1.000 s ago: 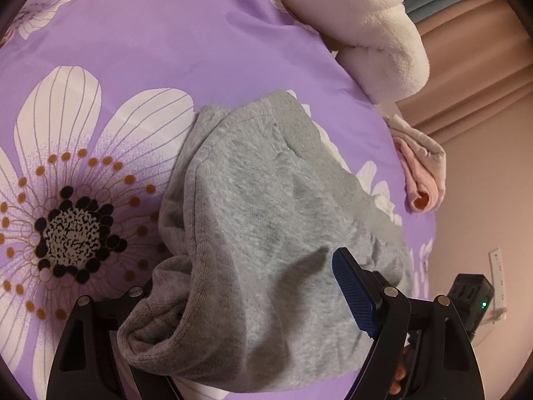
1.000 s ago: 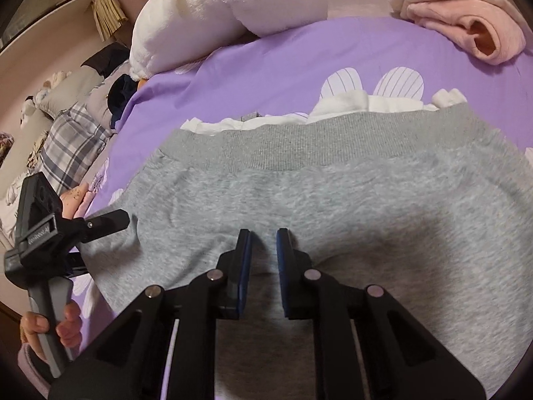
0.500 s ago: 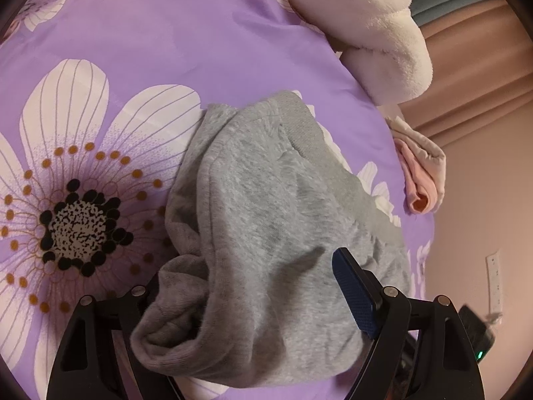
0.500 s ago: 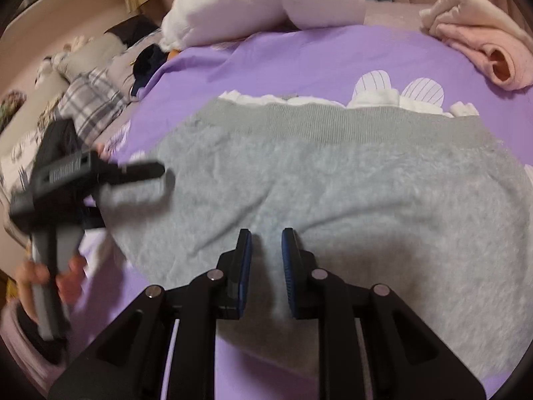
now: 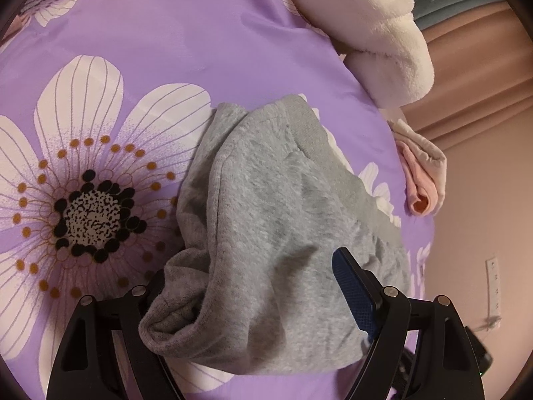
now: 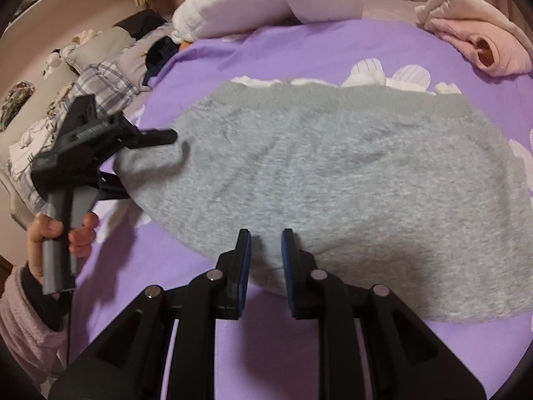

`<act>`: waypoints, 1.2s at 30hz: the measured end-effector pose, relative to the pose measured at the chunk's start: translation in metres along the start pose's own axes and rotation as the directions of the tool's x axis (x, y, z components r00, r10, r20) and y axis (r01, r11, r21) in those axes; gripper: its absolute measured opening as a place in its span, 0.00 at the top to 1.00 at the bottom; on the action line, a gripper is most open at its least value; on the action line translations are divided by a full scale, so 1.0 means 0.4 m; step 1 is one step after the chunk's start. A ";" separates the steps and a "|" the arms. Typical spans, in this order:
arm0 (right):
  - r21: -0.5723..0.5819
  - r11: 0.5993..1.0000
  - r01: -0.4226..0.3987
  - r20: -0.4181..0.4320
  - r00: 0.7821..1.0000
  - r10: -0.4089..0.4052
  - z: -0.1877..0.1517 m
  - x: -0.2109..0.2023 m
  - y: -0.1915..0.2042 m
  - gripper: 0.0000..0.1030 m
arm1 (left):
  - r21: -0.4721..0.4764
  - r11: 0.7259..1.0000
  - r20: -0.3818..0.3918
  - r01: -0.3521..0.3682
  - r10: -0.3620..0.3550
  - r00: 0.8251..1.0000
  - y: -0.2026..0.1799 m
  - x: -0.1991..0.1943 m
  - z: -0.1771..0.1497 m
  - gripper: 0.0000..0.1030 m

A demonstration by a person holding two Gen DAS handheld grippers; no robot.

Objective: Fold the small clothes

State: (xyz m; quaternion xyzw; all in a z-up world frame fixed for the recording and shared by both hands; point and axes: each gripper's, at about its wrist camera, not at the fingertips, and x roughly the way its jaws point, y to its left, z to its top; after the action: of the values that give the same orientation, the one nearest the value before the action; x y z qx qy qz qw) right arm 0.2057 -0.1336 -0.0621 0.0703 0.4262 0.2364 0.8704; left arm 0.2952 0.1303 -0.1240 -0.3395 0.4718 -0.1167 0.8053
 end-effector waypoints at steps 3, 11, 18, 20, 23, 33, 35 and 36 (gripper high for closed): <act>0.011 1.000 -0.022 0.039 0.999 0.022 0.037 0.002 0.015 0.72 | 0.012 1.000 0.007 -0.015 0.015 1.000 -0.009 -0.005 -0.008 0.19; -0.019 1.000 0.011 -0.086 0.996 -0.012 0.038 0.117 0.068 0.71 | 0.045 0.997 0.022 -0.059 0.058 0.998 -0.003 -0.024 -0.009 0.31; -0.049 0.999 -0.024 -0.073 0.997 0.020 0.048 0.087 0.099 0.71 | 0.012 0.998 0.016 -0.054 0.054 0.998 0.024 -0.028 0.003 0.52; -0.039 0.999 -0.026 -0.027 0.999 0.025 0.067 0.067 0.093 0.71 | -0.001 0.999 0.001 -0.034 0.034 0.999 0.031 -0.020 0.004 0.53; 0.019 0.999 -0.036 0.011 0.999 0.036 0.095 0.057 0.067 0.71 | -0.052 0.998 -0.001 0.021 -0.021 1.000 0.043 -0.013 0.009 0.53; 0.152 0.987 -0.050 0.020 0.999 0.048 0.074 0.058 -0.013 0.71 | -0.177 0.972 0.045 0.153 -0.147 0.988 0.060 0.007 0.043 0.27; 0.163 0.985 -0.056 0.023 0.998 0.053 0.073 0.054 -0.023 0.71 | -0.148 0.982 0.039 0.115 -0.111 0.993 0.041 0.018 0.050 0.27; 0.165 0.985 -0.056 0.024 0.998 0.053 0.073 0.053 -0.026 0.71 | -0.131 0.987 0.038 0.097 -0.093 0.995 0.030 0.023 0.052 0.27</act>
State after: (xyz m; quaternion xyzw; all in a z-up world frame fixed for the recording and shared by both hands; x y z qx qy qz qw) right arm 0.2431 -0.1304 -0.0623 0.1563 0.4335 0.2231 0.8590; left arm 0.3157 0.1435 -0.1315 -0.4164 0.4491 -0.1180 0.7817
